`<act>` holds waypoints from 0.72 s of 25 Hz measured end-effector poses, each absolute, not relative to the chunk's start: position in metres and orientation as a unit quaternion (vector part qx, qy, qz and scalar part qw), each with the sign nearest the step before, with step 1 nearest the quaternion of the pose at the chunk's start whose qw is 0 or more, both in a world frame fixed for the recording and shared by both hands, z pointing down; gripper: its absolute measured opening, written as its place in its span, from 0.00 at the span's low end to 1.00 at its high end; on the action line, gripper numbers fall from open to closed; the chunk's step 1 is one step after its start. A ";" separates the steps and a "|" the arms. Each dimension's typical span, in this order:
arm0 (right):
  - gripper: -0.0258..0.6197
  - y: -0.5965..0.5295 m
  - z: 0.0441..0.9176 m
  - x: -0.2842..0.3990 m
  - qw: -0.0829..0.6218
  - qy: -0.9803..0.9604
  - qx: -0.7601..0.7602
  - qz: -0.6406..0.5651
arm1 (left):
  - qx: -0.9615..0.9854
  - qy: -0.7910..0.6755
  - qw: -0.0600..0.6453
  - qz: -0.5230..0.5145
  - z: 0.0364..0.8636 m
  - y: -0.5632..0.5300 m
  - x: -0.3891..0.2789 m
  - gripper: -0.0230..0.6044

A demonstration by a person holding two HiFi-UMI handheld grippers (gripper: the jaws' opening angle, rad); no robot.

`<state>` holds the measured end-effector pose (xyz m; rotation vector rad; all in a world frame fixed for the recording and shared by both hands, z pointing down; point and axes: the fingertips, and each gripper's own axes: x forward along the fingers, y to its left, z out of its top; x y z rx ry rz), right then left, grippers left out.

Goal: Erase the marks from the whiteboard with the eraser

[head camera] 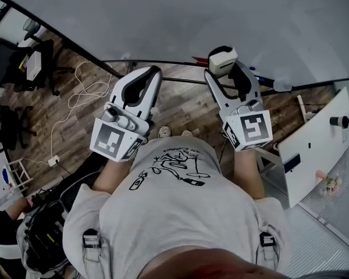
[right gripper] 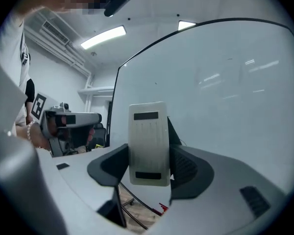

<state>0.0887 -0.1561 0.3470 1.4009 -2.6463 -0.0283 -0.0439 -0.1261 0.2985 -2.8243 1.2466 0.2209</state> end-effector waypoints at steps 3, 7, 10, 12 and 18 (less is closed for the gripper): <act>0.44 -0.141 0.338 0.093 0.040 -0.885 0.463 0.005 | -0.917 0.393 0.024 0.072 0.299 -0.127 -0.037 0.09; 0.44 -0.123 0.321 0.095 0.028 -0.886 0.464 -0.001 | -0.920 0.384 0.026 0.071 0.297 -0.128 -0.029 0.09; 0.44 -0.113 0.318 0.101 0.024 -0.885 0.466 0.006 | -0.924 0.376 0.027 0.071 0.295 -0.129 -0.024 0.09; 0.44 -0.107 0.318 0.104 0.021 -0.884 0.466 0.012 | -0.926 0.369 0.025 0.069 0.295 -0.129 -0.020 0.09; 0.44 -0.096 0.314 0.115 0.013 -0.879 0.476 0.020 | -0.932 0.355 0.028 0.063 0.294 -0.127 -0.012 0.09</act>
